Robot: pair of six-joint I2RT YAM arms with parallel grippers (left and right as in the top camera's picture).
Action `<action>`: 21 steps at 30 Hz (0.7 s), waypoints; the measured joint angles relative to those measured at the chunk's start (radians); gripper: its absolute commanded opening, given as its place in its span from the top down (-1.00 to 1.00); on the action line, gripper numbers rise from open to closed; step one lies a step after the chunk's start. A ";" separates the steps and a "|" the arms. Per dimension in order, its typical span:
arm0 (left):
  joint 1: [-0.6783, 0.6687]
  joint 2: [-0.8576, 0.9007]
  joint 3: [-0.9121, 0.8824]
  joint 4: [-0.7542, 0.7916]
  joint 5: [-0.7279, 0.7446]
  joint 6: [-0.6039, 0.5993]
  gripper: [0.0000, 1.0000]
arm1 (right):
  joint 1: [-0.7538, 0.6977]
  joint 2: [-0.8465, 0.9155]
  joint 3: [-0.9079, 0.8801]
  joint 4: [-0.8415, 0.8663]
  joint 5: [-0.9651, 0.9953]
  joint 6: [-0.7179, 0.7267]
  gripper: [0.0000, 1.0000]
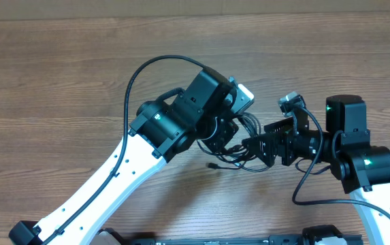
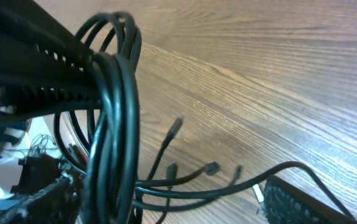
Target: Untangle cables
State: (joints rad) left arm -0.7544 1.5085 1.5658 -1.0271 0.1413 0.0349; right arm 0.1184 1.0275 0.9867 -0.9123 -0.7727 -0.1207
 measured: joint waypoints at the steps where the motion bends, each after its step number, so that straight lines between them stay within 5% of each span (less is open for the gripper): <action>1: 0.000 0.000 0.000 -0.006 -0.008 -0.005 0.92 | 0.000 0.000 0.000 0.000 0.000 0.003 -0.69; 7: 0.000 0.000 0.000 0.001 -0.032 -0.051 0.91 | 0.000 0.000 0.000 0.000 0.004 0.016 -0.60; 15: 0.000 0.000 0.000 0.101 0.069 -0.165 0.92 | 0.000 0.000 0.000 0.000 0.035 0.041 -0.93; 21: 0.000 0.000 0.000 0.115 0.237 -0.179 0.92 | 0.002 0.000 0.000 0.009 0.258 0.195 -1.00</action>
State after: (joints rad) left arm -0.7540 1.5085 1.5658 -0.9119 0.3779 -0.1436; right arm 0.1200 1.0275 0.9867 -0.9031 -0.5144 0.0746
